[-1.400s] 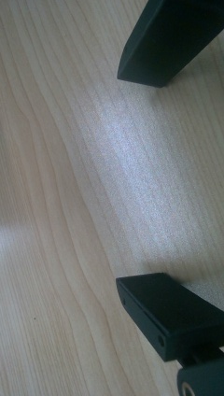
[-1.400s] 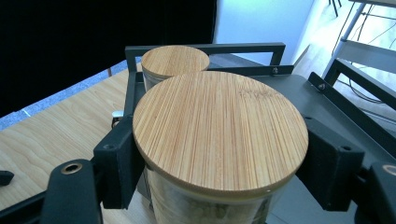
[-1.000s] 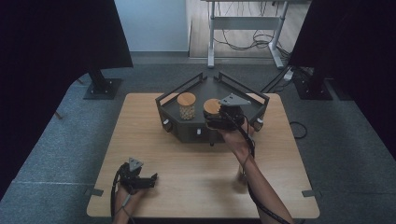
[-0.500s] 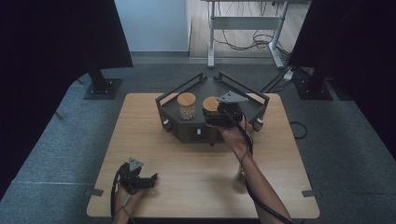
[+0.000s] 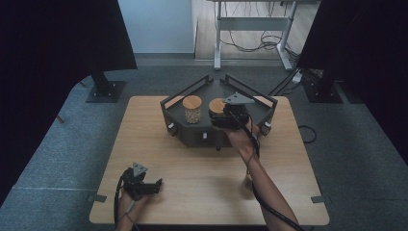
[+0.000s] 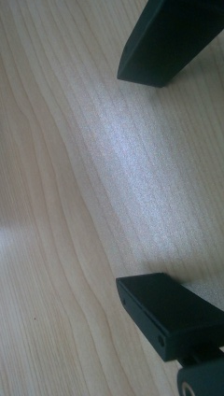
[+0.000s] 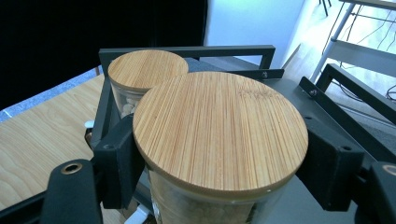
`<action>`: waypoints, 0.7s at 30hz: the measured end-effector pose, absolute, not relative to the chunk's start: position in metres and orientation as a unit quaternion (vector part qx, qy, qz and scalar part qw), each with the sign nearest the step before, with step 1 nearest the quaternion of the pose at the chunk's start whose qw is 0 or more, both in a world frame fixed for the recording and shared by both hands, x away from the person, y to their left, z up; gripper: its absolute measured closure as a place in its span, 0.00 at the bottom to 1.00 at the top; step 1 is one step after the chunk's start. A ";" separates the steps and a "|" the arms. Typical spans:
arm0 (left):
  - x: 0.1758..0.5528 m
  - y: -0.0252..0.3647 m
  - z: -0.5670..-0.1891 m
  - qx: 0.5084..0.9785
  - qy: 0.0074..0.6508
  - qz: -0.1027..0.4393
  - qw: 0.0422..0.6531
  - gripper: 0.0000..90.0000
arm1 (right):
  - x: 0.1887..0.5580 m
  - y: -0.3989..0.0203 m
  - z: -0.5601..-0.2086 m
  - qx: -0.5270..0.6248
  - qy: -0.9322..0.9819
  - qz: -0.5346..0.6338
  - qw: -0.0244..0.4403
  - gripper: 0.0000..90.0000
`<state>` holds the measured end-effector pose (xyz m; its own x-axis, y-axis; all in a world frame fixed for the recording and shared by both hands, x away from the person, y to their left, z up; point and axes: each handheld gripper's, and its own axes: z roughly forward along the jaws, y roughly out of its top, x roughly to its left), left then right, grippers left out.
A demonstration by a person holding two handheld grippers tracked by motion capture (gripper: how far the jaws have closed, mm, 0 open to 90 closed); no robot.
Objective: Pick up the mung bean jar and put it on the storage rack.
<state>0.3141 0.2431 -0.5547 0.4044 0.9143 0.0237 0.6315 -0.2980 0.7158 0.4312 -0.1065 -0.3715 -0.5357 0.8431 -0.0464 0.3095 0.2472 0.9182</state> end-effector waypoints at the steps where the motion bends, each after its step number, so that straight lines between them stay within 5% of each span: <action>1: 0.314 0.243 -0.555 0.775 0.499 0.221 0.320 0.03 | 0.432 -0.106 -0.372 0.390 0.738 0.473 0.282 0.27; 21: 0.314 0.243 -0.555 0.775 0.499 0.221 0.319 0.03 | 0.448 -0.105 -0.378 0.399 0.735 0.466 0.290 0.27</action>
<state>0.3141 0.2432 -0.5546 0.4052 0.9139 0.0240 0.6317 -0.2988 0.7153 0.4479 -0.1050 -0.3780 -0.5136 0.8563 -0.0545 0.3161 0.2479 0.9157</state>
